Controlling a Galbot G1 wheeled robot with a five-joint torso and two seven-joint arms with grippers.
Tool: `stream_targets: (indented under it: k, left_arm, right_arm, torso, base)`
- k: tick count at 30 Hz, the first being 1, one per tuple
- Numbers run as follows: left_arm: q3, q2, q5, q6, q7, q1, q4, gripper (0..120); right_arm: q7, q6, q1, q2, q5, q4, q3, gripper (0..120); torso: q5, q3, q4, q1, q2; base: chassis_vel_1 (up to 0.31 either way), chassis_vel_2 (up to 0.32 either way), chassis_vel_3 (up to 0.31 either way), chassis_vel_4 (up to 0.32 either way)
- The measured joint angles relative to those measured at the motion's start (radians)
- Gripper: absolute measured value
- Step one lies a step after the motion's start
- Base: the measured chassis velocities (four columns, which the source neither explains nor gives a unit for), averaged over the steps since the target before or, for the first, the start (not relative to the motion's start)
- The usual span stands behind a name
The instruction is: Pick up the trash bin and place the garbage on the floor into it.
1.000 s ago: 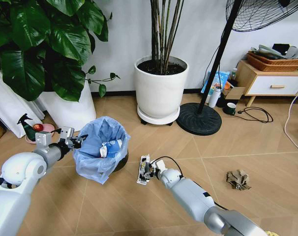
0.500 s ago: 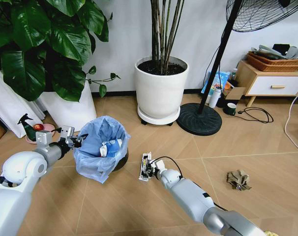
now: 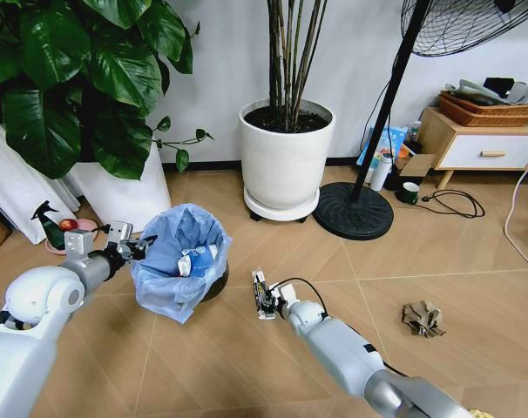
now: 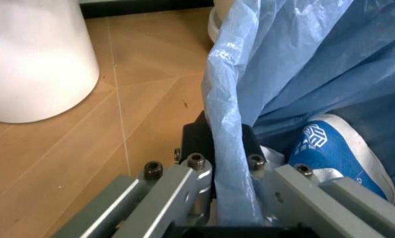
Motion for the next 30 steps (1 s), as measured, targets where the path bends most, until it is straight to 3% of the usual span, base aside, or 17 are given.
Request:
stream_targets:
  k: [13,21,30]
  left_arm:
    - [-0.010,0.004,-0.005,0.003,-0.007,0.022,-0.011,0]
    - [-0.012,-0.014,0.004,0.000,-0.002,0.042,-0.006,0]
    - [-0.009,-0.009,0.003,0.000,0.000,0.053,0.006,0]
  right_arm:
    - [0.009,-0.004,-0.007,-0.039,0.015,0.153,0.068,0]
    - [0.050,-0.025,-0.011,-0.101,0.095,0.401,0.089,0]
    - [0.059,-0.021,0.029,-0.107,0.115,0.537,0.131,0]
  torso:
    - [0.0000,0.000,0.0002,0.000,0.000]
    - [-0.0001,0.000,0.0001,0.000,0.000]
    - [0.0001,0.000,0.0003,0.000,0.000]
  base:
    - [0.000,0.000,0.000,0.000]
    - [0.000,0.000,0.000,0.000]
    - [0.000,0.000,0.000,0.000]
